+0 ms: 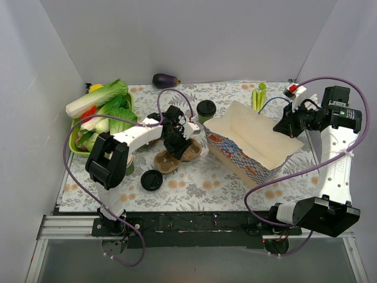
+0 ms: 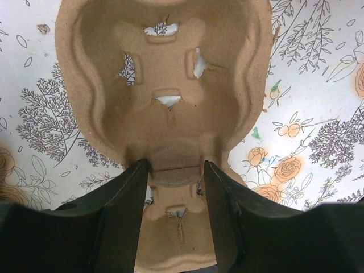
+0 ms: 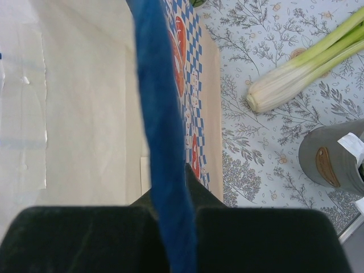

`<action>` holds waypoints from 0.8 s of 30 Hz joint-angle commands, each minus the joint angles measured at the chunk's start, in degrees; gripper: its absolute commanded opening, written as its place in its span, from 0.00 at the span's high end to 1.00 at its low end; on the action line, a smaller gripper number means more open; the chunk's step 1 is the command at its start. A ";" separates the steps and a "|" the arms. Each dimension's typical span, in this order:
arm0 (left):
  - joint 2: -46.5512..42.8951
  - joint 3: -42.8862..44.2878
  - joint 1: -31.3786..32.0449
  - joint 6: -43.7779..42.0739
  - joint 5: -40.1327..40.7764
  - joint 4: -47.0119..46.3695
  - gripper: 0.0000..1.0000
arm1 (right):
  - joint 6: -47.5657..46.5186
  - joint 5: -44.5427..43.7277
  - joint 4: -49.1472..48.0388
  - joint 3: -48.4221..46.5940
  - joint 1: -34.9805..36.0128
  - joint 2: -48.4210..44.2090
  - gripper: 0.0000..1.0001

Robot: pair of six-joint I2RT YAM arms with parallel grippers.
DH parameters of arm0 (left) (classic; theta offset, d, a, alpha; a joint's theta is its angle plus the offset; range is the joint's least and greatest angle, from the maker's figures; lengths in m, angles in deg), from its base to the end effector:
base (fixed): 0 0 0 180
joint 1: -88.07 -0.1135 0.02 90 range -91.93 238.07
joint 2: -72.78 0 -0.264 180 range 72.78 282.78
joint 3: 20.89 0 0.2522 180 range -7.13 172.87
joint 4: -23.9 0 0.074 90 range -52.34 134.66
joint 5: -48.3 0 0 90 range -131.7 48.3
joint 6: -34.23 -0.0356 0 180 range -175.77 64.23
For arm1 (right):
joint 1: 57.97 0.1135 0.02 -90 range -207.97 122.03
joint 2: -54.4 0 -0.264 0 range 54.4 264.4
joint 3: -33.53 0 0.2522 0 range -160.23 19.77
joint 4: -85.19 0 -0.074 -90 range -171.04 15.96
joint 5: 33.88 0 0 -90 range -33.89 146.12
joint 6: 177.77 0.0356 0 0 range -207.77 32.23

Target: Pack the takeout coffee

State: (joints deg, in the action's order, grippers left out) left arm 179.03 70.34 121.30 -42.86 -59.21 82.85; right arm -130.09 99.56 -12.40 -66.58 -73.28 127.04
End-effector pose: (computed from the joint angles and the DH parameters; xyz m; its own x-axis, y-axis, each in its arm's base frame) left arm 0.3013 -0.2102 0.1978 -0.9159 0.3453 -0.2046 0.3975 0.8508 -0.3436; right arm 0.2209 -0.0351 0.4001 -0.4563 -0.3819 -0.8037 -0.6715 0.7404 0.0294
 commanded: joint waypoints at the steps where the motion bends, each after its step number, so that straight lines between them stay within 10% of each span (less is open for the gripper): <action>1: -0.96 -1.36 0.52 0.63 0.82 -1.15 0.57 | 1.19 0.59 -1.84 0.21 0.11 -0.31 0.99; 9: -0.70 -0.92 0.60 1.51 1.17 -1.33 0.61 | 1.81 0.59 -2.46 0.83 0.11 -0.57 0.99; 24: -12.82 -0.04 -1.59 6.77 -5.77 7.54 1.00 | 1.81 -0.46 -2.37 -0.40 0.11 -0.75 0.99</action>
State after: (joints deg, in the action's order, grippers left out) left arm 175.67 69.66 121.02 -38.84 -61.20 87.20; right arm -128.48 98.64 -13.95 -65.61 -73.28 127.04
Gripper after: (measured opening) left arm 0.330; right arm 0.042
